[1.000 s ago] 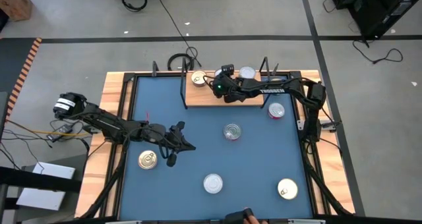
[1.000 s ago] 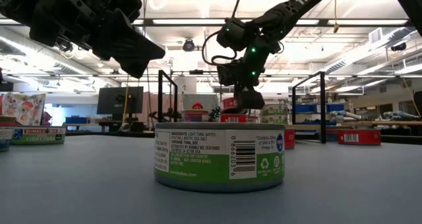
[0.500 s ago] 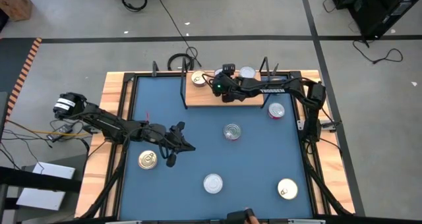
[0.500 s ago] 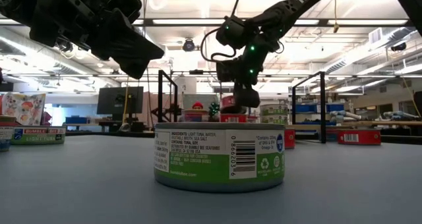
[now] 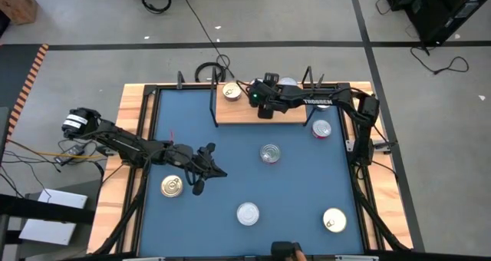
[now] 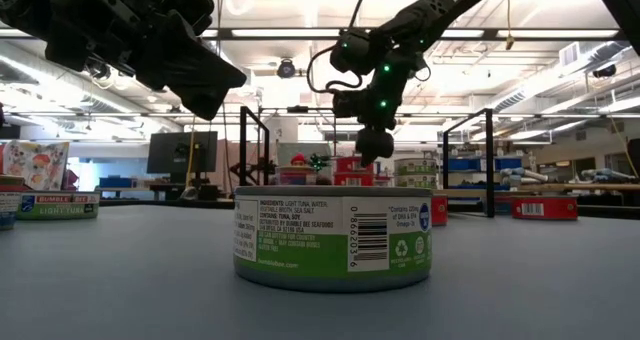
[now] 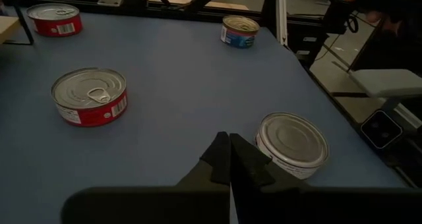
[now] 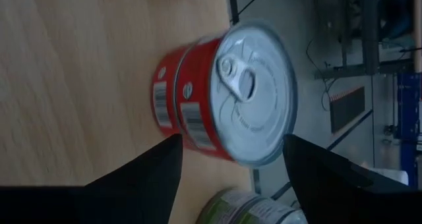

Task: Stack canned seafood by type on shelf
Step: Stack the blue tuna can on top of the other blue tuna can on the shelf

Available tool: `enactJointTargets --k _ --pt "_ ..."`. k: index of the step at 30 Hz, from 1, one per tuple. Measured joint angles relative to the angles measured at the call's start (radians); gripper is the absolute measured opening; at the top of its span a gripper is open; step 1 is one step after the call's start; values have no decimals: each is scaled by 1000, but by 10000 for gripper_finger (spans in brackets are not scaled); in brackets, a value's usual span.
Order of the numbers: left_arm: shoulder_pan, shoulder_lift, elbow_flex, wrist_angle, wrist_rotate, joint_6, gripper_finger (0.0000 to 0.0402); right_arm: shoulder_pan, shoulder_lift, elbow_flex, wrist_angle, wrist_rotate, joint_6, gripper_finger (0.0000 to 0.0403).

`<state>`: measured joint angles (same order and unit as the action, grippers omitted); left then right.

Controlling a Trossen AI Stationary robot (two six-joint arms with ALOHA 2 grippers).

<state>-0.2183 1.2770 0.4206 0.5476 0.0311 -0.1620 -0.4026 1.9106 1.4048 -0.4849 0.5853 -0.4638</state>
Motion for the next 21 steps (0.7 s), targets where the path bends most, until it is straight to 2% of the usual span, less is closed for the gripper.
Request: enactJointTargets --k 8,12,16,21 --pt "0 0 0 0 0 -2 1 15 -26 1 9 5 -7 264" --pt "0 -1 0 0 0 -1 1 71 -90 1 -19 24 26 241" --pt "0 -9 0 -9 0 21 1 123 -154 1 -83 -61 134 186" --pt "0 -31 35 -163 -1 69 1 184 -194 -16 -69 -205 214 72"
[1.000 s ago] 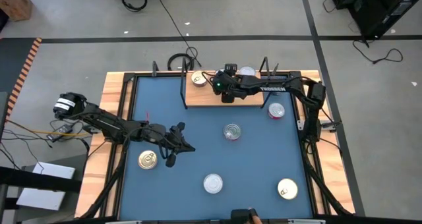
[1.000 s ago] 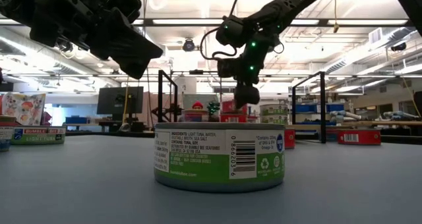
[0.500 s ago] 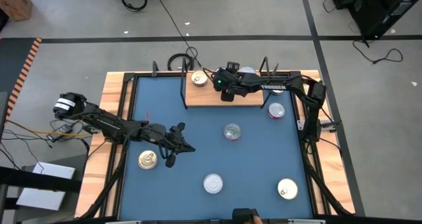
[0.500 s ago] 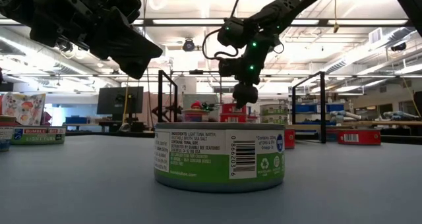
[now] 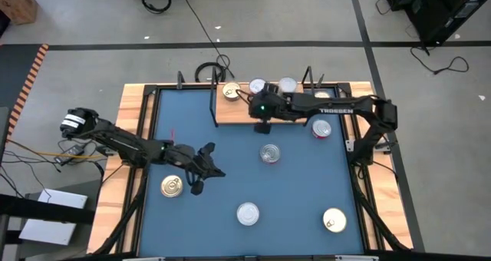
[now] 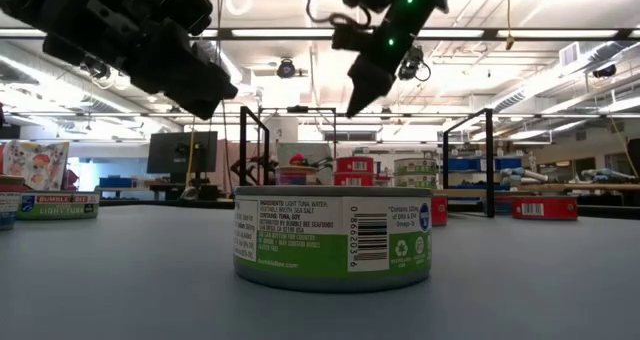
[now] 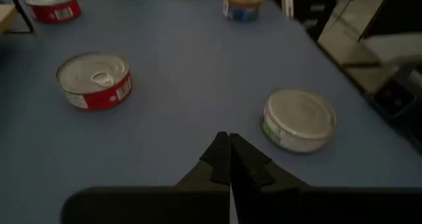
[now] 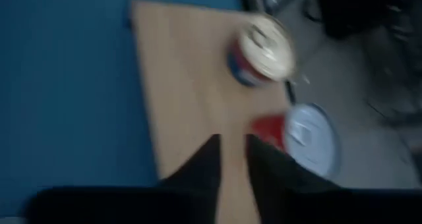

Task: Stack canned seafood by type on shelf
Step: Stack the blue tuna can on top of the other blue tuna can on the shelf

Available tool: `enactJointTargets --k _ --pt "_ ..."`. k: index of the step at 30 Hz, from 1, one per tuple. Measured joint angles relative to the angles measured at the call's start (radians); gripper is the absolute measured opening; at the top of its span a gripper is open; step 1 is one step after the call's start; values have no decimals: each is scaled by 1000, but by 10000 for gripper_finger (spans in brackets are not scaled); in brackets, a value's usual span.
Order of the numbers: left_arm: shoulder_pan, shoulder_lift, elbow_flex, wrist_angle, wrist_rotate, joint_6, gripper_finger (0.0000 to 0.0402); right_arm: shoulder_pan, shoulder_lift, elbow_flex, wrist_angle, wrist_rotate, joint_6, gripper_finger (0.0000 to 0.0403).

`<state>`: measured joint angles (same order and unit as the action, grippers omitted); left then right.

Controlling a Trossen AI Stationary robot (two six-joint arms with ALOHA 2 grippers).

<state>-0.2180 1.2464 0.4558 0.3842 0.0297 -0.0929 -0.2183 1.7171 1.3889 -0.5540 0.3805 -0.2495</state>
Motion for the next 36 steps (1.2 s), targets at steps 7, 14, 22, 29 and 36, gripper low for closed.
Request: enactJointTargets --k 7,14,22,29,36 --pt "0 -13 108 -314 -2 54 1 89 -4 -54 143 -59 13 18" --pt "-11 -13 226 -643 -4 90 1 163 -3 -130 335 -105 39 8" --pt "-100 -13 289 -808 -16 27 1 277 -2 -169 343 -103 100 4" --pt "-202 -13 289 -808 -126 -62 1 413 -3 -187 215 -68 243 3" --pt "-233 -12 274 -714 -186 -95 1 557 -28 -187 -59 -66 547 3"
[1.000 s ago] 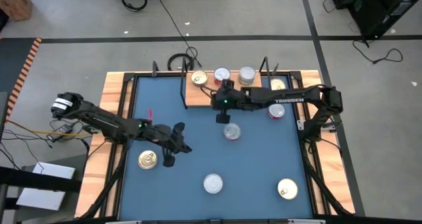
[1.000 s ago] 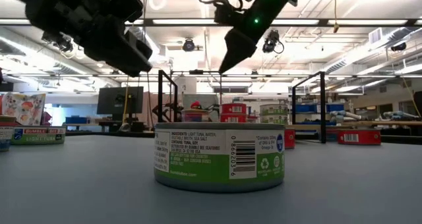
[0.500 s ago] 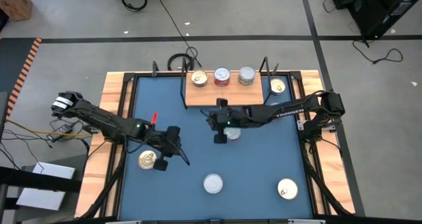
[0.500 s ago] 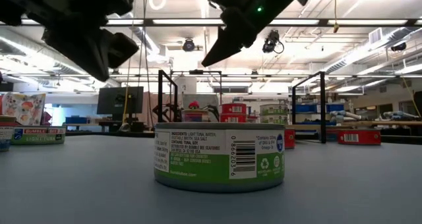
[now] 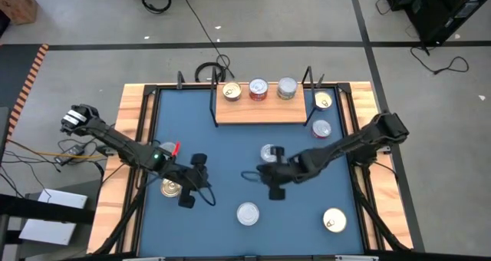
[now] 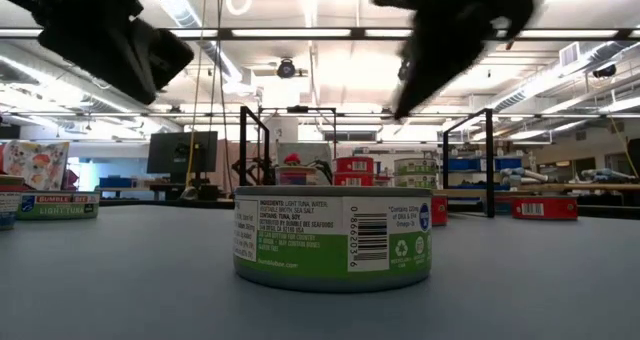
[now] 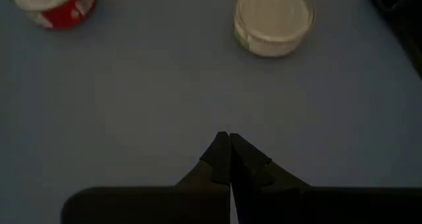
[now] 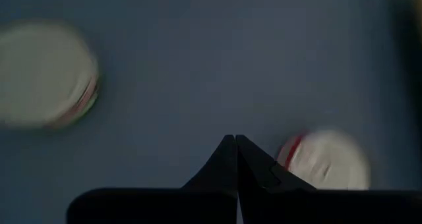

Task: Stack canned seafood by type on shelf
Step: Stack the blue tuna can on top of the other blue tuna can on the shelf

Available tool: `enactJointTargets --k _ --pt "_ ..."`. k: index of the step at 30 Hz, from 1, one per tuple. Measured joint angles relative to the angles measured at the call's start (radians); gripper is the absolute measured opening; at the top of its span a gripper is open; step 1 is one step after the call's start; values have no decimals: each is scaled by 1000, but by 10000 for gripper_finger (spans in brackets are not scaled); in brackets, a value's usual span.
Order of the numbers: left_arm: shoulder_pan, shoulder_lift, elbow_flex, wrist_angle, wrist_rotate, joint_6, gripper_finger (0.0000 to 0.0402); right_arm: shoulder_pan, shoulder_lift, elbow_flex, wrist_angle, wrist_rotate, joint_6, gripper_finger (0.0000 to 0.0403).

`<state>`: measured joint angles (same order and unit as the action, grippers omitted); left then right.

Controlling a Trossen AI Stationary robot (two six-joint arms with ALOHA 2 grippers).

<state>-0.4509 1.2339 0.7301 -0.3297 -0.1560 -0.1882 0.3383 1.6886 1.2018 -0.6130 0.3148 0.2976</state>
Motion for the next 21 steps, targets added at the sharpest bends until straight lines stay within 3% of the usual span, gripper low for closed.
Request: enactJointTargets --k 5,12,16,21 --pt "13 0 -63 219 25 60 1 88 -39 0 -186 12 229 5" --pt "67 0 -157 446 90 143 1 189 -93 -1 -462 186 565 2" --pt "102 0 -184 517 104 179 1 195 -156 -79 -517 241 749 2" --pt "138 0 -206 586 218 180 1 135 -295 -205 -515 298 903 1"
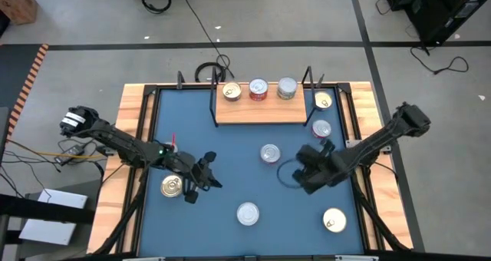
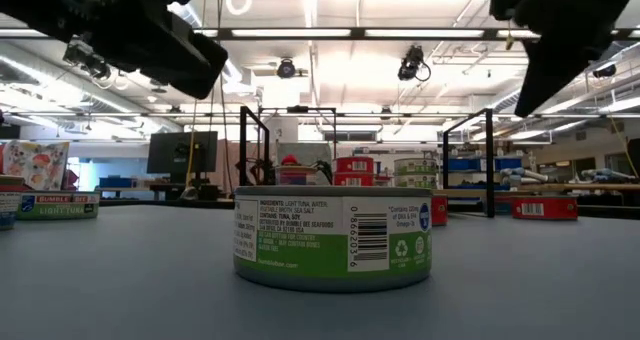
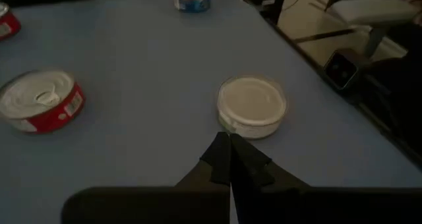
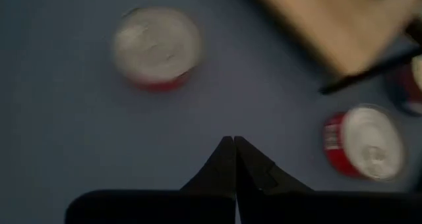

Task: Stack canned seafood by type on shelf
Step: Stack the blue tuna can on top of the other blue tuna can on the shelf

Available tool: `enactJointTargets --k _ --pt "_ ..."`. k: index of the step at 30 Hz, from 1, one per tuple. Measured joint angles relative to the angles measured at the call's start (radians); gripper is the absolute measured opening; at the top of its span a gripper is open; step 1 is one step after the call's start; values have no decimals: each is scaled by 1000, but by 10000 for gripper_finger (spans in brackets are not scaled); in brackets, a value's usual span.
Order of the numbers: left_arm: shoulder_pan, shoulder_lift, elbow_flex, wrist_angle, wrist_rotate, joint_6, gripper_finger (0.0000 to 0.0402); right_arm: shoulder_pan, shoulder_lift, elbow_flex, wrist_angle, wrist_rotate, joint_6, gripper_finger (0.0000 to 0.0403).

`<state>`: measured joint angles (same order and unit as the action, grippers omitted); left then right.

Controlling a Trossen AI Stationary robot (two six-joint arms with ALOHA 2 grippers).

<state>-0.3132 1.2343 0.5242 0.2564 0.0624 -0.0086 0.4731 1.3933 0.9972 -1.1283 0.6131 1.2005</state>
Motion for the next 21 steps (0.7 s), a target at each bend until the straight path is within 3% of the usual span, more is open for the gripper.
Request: enactJointTargets --k 4,10,16,21 --pt "21 0 -6 21 2 1 1 -107 -140 -35 -22 79 25 0" --pt "47 0 -6 41 -6 -17 1 -355 -285 5 -65 130 -123 0" --pt "65 0 -6 47 -12 -28 1 -635 -299 22 -66 74 -274 0" --pt "65 0 -6 46 -18 -29 1 -779 -262 22 -46 54 -355 0"
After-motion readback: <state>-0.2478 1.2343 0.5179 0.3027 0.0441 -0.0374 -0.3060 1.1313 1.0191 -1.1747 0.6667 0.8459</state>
